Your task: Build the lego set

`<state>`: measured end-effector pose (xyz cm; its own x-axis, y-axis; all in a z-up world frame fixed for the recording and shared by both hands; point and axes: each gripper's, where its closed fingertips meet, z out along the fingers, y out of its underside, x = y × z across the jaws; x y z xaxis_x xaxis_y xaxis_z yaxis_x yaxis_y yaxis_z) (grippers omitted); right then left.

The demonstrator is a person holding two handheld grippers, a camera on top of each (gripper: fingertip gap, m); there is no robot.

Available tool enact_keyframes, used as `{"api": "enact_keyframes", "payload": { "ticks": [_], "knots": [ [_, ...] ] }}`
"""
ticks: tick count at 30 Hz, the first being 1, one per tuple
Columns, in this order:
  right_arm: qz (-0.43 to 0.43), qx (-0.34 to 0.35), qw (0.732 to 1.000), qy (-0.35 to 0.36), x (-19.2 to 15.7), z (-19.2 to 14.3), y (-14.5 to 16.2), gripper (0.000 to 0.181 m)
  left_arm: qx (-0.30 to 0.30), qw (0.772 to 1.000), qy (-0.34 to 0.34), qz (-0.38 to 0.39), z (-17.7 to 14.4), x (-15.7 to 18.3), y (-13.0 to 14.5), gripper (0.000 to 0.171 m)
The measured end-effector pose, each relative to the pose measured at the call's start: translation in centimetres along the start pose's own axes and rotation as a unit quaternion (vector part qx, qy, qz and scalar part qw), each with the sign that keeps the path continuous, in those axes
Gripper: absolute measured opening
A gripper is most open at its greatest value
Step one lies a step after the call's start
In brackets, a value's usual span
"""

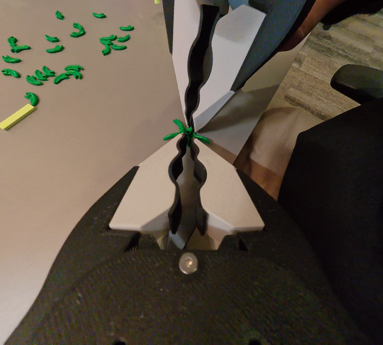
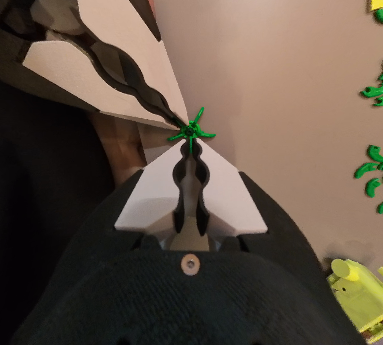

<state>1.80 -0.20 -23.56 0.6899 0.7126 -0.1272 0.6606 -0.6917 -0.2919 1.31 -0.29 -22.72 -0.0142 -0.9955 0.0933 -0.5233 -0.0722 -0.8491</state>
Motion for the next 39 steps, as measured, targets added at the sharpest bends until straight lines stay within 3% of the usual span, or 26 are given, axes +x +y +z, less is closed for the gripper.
{"api": "enact_keyframes", "payload": {
  "ticks": [5, 10, 14, 17, 22, 25, 32, 35, 39],
  "knots": [
    [-0.014, -0.027, 0.999, 0.016, 0.1, 0.3, 0.1, 0.0, 0.002, 1.0, 0.0, -0.007, 0.0, -0.1, 0.0, 0.001],
    [-0.01, -0.012, 1.0, 0.016, 0.1, 0.3, 0.1, 0.001, 0.003, 1.0, -0.003, -0.004, -0.1, -0.1, 0.0, 0.001],
    [0.0, 0.039, 0.999, 0.009, 0.1, 0.2, 0.0, 0.001, 0.015, 1.0, 0.004, -0.017, -0.3, -0.1, -0.2, 0.003],
    [0.013, 0.103, 0.994, 0.028, 0.4, -0.5, -0.2, 0.001, 0.046, 0.996, 0.024, -0.067, -1.1, -0.5, -0.7, 0.022],
    [-0.005, 0.275, 0.952, 0.135, 1.4, -4.3, -1.7, 0.001, 0.124, 0.963, 0.124, -0.206, -2.6, -0.6, -3.2, 0.041],
    [-0.012, 0.336, 0.92, 0.201, 1.5, -5.2, -1.6, 0.001, 0.161, 0.941, 0.158, -0.252, -2.9, -0.4, -4.3, 0.044],
    [-0.056, 0.364, 0.868, 0.332, 0.9, -5.7, -0.6, 0.001, 0.164, 0.952, 0.147, -0.214, -2.1, 1.0, -4.7, 0.034],
    [-0.086, 0.327, 0.865, 0.372, 0.8, -6.1, 0.1, 0.001, 0.166, 0.952, 0.161, -0.2, -2.0, 1.9, -5.1, 0.028],
    [-0.085, 0.347, 0.861, 0.361, 0.2, -5.9, 0.0, 0.001, 0.165, 0.954, 0.157, -0.196, -1.7, 2.3, -5.0, 0.024]
  ]
}}
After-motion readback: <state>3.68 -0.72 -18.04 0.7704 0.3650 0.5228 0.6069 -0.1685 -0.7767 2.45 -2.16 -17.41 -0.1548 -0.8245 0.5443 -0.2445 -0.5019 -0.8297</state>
